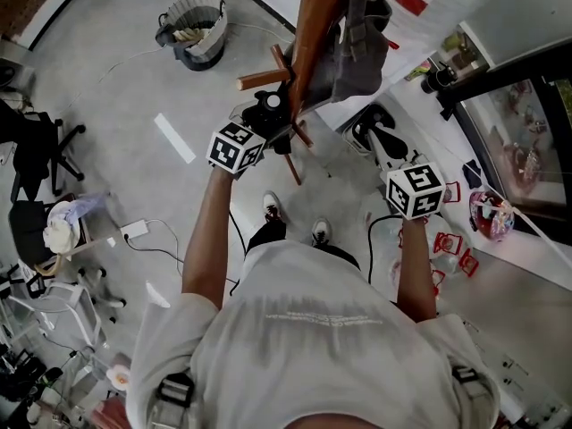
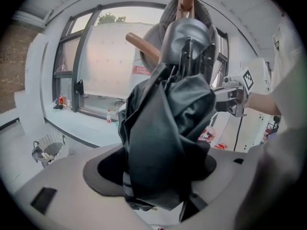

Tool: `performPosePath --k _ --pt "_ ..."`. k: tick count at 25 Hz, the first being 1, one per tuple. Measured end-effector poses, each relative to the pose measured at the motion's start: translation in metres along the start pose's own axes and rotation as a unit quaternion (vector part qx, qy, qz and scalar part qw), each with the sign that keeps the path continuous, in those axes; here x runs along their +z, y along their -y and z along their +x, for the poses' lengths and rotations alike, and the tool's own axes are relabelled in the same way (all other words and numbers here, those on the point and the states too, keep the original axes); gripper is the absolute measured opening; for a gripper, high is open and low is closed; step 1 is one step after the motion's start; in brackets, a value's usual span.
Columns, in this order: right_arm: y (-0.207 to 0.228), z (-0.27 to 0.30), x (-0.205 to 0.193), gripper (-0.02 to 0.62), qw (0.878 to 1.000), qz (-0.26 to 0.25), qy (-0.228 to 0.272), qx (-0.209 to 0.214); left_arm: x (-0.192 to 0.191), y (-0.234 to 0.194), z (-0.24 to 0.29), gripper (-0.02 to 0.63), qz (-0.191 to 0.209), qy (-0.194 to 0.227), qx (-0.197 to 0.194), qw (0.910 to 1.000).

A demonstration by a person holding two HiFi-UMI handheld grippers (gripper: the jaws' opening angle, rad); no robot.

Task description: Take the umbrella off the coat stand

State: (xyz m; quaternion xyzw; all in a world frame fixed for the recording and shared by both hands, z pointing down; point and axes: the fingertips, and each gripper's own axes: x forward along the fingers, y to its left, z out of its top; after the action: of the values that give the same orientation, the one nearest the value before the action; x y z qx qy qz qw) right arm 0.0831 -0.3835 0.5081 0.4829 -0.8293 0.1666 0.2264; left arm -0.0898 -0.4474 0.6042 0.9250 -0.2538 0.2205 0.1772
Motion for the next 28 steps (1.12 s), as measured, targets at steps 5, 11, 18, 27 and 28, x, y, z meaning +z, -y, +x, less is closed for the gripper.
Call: performPosePath --k 5,11,18,27,28 --pt "0.002 -0.004 0.006 0.025 1.0 -0.007 0.013 0.011 0.022 0.0 -0.02 0.319 0.001 0.025 0.039 0.9989" --pt "0.002 -0.007 0.023 0.025 0.999 -0.012 0.039 0.028 0.041 -0.001 -0.058 0.31 -0.016 0.038 0.101 0.994" --pt "0.007 -0.013 0.047 0.025 0.997 -0.006 0.076 0.029 0.064 0.006 -0.107 0.308 -0.034 0.081 0.153 0.9843" --pt "-0.003 -0.026 0.087 0.025 0.99 -0.034 0.132 0.039 0.08 0.028 -0.169 0.308 -0.043 0.125 0.217 0.9672" --pt "-0.007 -0.028 0.09 0.025 0.989 -0.036 0.137 0.048 0.078 0.031 -0.175 0.308 -0.044 0.127 0.225 0.9649"
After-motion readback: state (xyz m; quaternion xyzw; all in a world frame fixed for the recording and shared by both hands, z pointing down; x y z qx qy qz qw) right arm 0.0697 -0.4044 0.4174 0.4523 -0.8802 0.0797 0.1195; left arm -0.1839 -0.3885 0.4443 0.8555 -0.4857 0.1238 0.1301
